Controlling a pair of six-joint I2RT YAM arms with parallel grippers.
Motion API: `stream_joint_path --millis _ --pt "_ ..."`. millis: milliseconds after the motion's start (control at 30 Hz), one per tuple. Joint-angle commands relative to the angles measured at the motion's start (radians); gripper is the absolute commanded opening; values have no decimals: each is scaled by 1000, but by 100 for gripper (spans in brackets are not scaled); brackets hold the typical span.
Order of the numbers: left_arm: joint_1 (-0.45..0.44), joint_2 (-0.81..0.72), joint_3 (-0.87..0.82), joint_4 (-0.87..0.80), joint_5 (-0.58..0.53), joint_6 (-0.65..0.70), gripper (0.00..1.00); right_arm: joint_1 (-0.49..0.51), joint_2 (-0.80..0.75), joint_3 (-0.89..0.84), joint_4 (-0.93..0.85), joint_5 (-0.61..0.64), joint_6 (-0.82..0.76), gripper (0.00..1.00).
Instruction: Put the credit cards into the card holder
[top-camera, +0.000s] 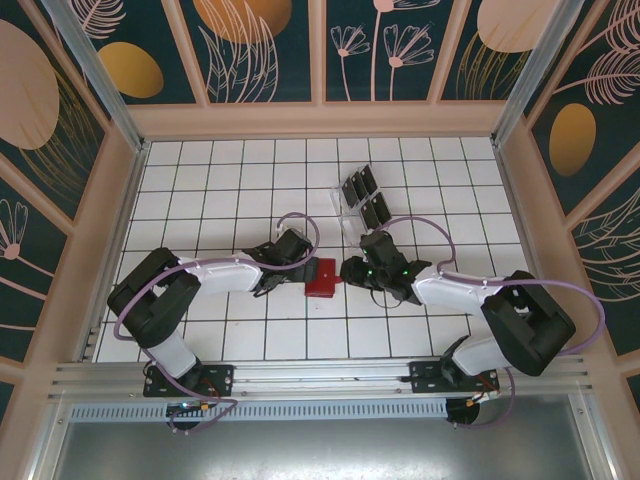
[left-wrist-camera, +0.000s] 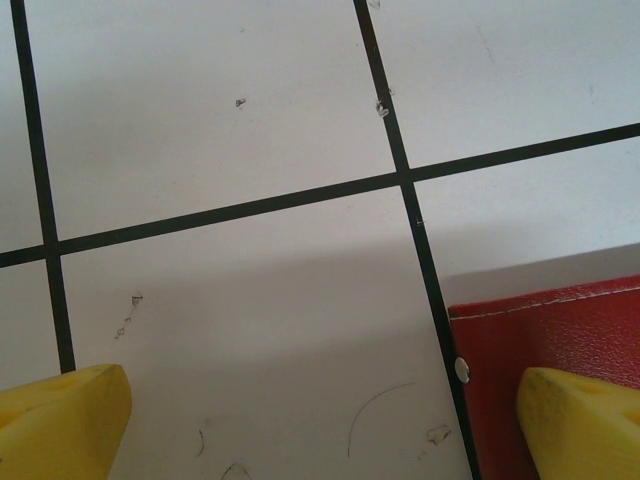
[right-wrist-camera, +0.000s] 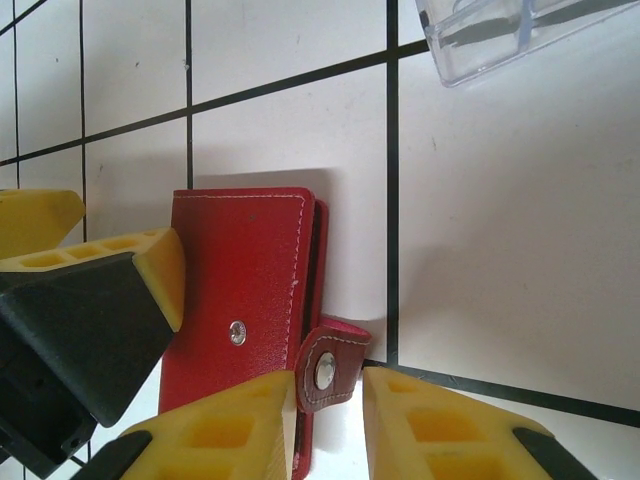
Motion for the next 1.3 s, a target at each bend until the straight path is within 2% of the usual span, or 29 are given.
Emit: stream_joint_path --millis 0,267,467,633,833,1267 --pt "-1 26 -8 -13 3 16 99 9 10 29 -12 24 -20 24" --pt "-1 25 -10 -14 4 15 98 15 10 65 -9 29 -27 32" --pt "0 24 -11 -12 5 14 98 15 50 84 -29 37 -32 31" --pt "0 25 -11 -12 5 14 99 17 69 88 -59 56 -41 26" --pt "-1 24 -11 -11 5 14 99 17 63 86 -71 64 -46 12" --pt "0 26 -11 -11 7 14 99 17 12 67 -78 65 -35 14"
